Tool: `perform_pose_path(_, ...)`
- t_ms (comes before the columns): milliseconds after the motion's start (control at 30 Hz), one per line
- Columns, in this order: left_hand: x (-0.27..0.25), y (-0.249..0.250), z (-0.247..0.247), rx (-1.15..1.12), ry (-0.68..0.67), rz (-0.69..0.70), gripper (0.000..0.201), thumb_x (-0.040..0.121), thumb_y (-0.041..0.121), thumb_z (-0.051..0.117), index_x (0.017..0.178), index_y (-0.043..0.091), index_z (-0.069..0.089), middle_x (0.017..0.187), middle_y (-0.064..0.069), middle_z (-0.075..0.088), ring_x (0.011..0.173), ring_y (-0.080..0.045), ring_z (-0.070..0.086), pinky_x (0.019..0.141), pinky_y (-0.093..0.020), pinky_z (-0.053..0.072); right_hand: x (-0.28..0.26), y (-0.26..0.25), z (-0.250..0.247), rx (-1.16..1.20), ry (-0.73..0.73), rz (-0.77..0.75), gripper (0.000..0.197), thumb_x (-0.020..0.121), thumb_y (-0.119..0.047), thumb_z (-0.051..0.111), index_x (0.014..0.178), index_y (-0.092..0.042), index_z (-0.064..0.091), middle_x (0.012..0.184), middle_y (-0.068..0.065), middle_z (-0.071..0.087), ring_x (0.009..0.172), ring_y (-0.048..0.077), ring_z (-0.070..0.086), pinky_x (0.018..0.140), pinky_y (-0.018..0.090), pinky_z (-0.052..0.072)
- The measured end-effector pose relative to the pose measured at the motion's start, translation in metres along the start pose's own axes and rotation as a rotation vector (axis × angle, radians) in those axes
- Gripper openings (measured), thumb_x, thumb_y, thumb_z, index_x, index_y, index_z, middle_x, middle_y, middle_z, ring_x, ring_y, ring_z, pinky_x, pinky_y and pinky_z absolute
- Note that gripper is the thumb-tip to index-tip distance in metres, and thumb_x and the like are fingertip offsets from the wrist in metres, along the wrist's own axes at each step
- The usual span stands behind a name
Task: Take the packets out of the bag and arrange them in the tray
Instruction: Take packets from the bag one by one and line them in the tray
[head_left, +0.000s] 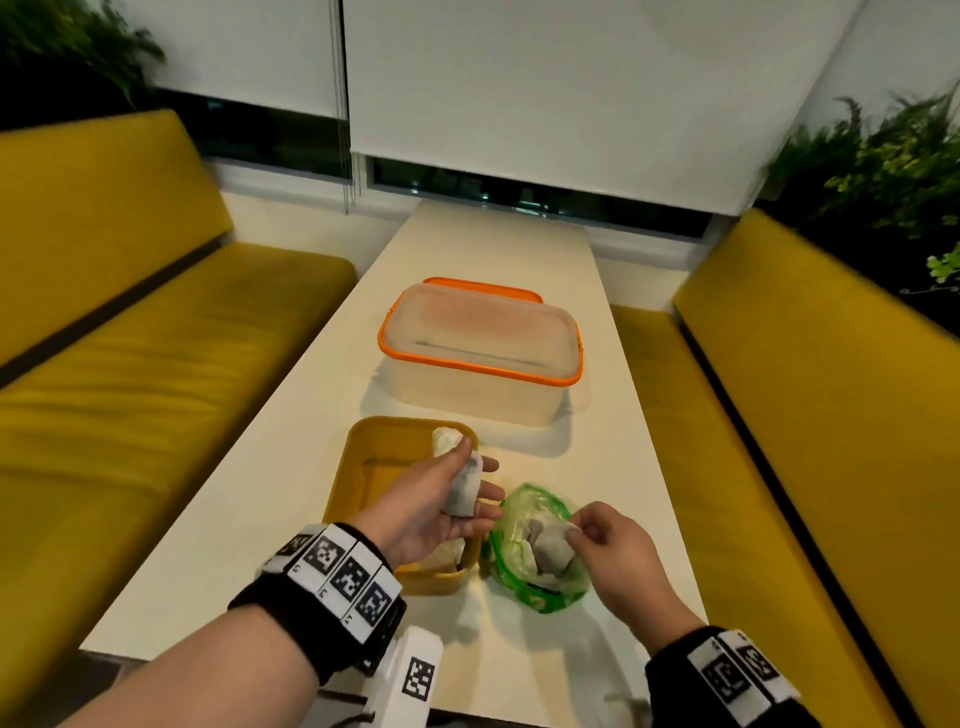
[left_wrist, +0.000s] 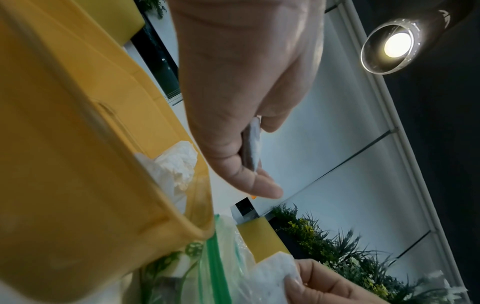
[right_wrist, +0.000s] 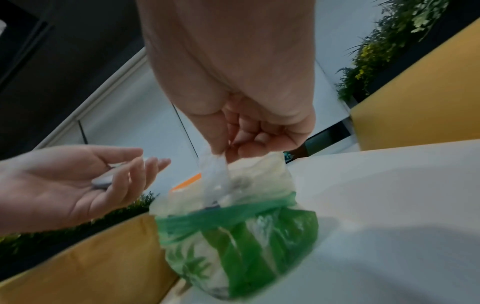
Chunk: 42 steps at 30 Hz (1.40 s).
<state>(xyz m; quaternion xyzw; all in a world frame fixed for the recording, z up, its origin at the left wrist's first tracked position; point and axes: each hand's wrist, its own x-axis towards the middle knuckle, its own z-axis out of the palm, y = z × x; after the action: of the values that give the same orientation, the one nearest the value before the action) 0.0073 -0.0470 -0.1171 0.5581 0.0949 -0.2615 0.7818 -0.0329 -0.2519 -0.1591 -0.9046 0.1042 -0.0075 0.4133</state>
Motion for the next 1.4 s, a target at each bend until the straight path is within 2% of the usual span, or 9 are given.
perform_pose_path(300, 0.002, -0.001, 0.005, -0.019, -0.025, -0.022, 0.046, 0.098, 0.046, 0.038, 0.112, 0.007, 0.057, 0.085, -0.013, 0.065, 0.07, -0.021, 0.065, 0.064, -0.03, 0.057, 0.002, -0.002, -0.005, 0.248, -0.044, 0.119, 0.011, 0.09, -0.004, 0.055, 0.086, -0.009, 0.063, 0.07, 0.005, 0.065, 0.059, 0.017, 0.057, 0.058, 0.025, 0.043)
perform_pose_path(467, 0.004, -0.005, 0.002, -0.051, -0.032, -0.086, 0.049, 0.095, 0.047, 0.043, 0.113, 0.004, 0.059, 0.086, -0.016, 0.066, 0.072, -0.023, 0.067, 0.061, -0.03, 0.059, 0.003, -0.016, -0.012, 0.387, -0.068, 0.131, 0.01, 0.089, -0.003, 0.058, 0.084, -0.008, 0.065, 0.066, 0.0, 0.06, 0.056, 0.013, 0.049, 0.049, 0.015, 0.037)
perform_pose_path(600, 0.006, -0.003, 0.007, -0.034, -0.056, -0.097, 0.047, 0.096, 0.045, 0.044, 0.114, 0.003, 0.058, 0.088, -0.017, 0.064, 0.078, -0.025, 0.066, 0.071, -0.031, 0.06, 0.0, -0.041, -0.023, 0.473, -0.176, 0.053, 0.012, 0.087, 0.001, 0.059, 0.079, -0.008, 0.062, 0.064, 0.002, 0.058, 0.053, 0.01, 0.047, 0.05, 0.017, 0.037)
perform_pose_path(700, 0.009, -0.003, 0.01, -0.049, -0.103, -0.112, 0.053, 0.094, 0.048, 0.045, 0.119, 0.004, 0.057, 0.104, -0.019, 0.066, 0.096, -0.029, 0.065, 0.086, -0.038, 0.055, -0.004, -0.06, -0.025, 0.45, -0.266, -0.021, 0.01, 0.087, 0.003, 0.059, 0.081, -0.005, 0.061, 0.063, 0.0, 0.061, 0.051, 0.005, 0.051, 0.051, 0.014, 0.042)
perform_pose_path(800, 0.008, -0.007, 0.013, -0.073, -0.26, -0.151, 0.059, 0.087, 0.055, 0.048, 0.117, 0.006, 0.058, 0.105, -0.015, 0.067, 0.093, -0.026, 0.067, 0.083, -0.038, 0.056, -0.002, -0.067, -0.017, 0.411, -0.232, -0.066, 0.007, 0.086, 0.001, 0.062, 0.082, -0.005, 0.063, 0.071, 0.004, 0.064, 0.062, 0.007, 0.056, 0.061, 0.018, 0.046)
perform_pose_path(967, 0.007, -0.014, 0.013, -0.066, -0.32, -0.112, 0.029, 0.088, 0.007, 0.058, 0.117, 0.001, 0.057, 0.106, -0.019, 0.067, 0.095, -0.032, 0.067, 0.078, -0.038, 0.059, 0.001, -0.066, -0.001, 0.382, -0.116, -0.047, 0.008, 0.081, 0.0, 0.064, 0.078, -0.008, 0.066, 0.069, 0.001, 0.061, 0.059, 0.01, 0.055, 0.059, 0.025, 0.048)
perform_pose_path(1133, 0.009, -0.009, 0.004, -0.147, -0.166, -0.159, 0.02, 0.096, 0.0, 0.04, 0.111, 0.001, 0.053, 0.084, -0.02, 0.072, 0.069, -0.026, 0.072, 0.049, -0.026, 0.057, 0.011, -0.044, -0.015, 0.086, -0.015, -0.039, 0.01, 0.083, -0.013, 0.068, 0.09, -0.018, 0.069, 0.084, -0.007, 0.062, 0.079, 0.012, 0.057, 0.072, 0.022, 0.044)
perform_pose_path(1267, 0.011, -0.007, -0.001, -0.175, -0.095, -0.164, 0.023, 0.097, 0.007, 0.041, 0.116, 0.005, 0.055, 0.084, -0.019, 0.071, 0.069, -0.027, 0.072, 0.056, -0.033, 0.059, 0.005, -0.029, -0.007, -0.469, -0.193, -0.075, 0.027, 0.081, -0.03, 0.063, 0.107, -0.026, 0.067, 0.097, -0.007, 0.063, 0.094, 0.016, 0.058, 0.082, 0.028, 0.044)
perform_pose_path(1400, 0.009, -0.004, 0.007, -0.114, -0.099, -0.155, 0.022, 0.096, 0.004, 0.042, 0.111, 0.006, 0.057, 0.085, -0.017, 0.07, 0.069, -0.025, 0.071, 0.056, -0.033, 0.06, -0.004, -0.015, 0.013, -0.804, -0.175, -0.187, 0.026, 0.088, -0.031, 0.048, 0.11, -0.027, 0.059, 0.107, -0.001, 0.062, 0.105, 0.026, 0.053, 0.079, 0.035, 0.035)
